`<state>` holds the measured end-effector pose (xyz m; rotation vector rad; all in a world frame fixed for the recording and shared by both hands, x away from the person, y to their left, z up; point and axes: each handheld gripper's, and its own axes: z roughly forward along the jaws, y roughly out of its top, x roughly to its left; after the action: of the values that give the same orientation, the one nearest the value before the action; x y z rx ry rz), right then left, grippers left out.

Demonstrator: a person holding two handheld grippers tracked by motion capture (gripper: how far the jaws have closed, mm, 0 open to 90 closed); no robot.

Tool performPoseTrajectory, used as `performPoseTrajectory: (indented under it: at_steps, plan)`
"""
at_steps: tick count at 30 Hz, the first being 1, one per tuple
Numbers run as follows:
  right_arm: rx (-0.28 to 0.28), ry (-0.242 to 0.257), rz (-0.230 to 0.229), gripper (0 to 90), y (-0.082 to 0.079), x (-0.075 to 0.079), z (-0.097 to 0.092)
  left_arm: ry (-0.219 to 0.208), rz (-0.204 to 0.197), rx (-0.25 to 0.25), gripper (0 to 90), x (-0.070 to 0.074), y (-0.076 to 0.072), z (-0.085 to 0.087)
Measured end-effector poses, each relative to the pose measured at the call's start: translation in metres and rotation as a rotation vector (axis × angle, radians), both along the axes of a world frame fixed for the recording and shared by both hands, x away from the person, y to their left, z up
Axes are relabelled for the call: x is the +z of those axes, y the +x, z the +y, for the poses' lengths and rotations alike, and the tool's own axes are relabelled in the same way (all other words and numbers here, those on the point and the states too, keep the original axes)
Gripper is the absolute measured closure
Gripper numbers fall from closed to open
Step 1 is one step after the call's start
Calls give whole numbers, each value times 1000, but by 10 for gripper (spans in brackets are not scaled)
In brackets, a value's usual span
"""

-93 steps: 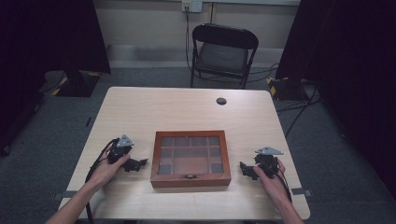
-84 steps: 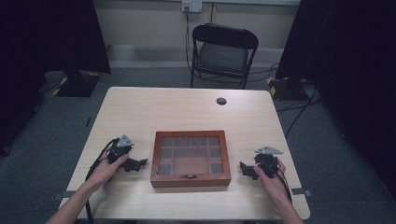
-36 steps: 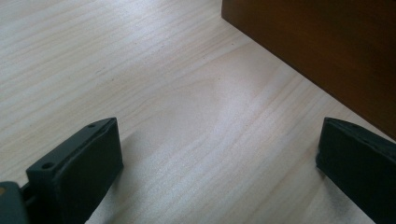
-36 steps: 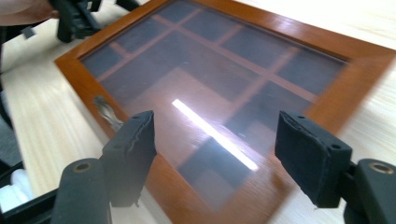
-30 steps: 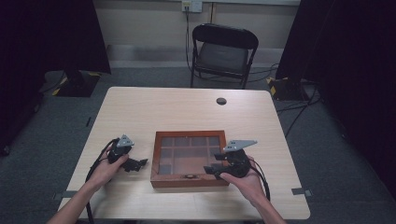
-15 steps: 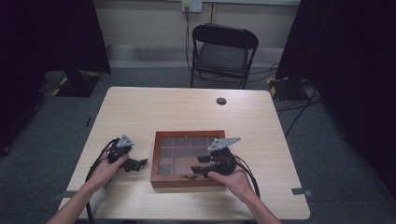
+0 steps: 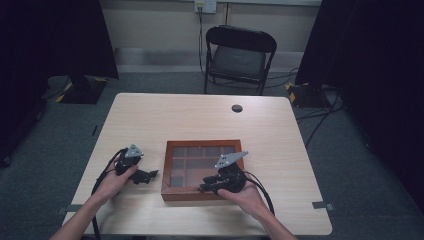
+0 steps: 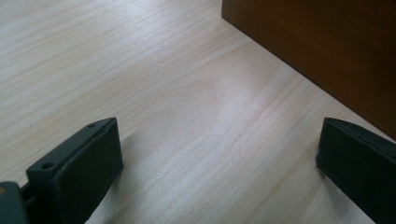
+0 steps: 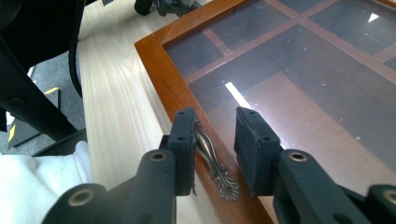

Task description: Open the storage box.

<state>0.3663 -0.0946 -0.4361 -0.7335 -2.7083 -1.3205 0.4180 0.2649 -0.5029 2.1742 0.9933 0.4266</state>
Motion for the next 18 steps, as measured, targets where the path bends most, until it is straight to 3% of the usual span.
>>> performPoseTrajectory:
  at_steps: [9, 13, 18]
  plan:
    - [14, -19, -9, 714, -2, -4, 3, -3, 1, 2, 0, 0, 0, 0]
    - [31, -38, -48, 716, -4, -4, 6, -1, 0, 1, 0, 0, 0, 0]
    - [29, -30, -49, 719, -4, -5, 6, -4, -1, -1, 0, 0, 0, 0]
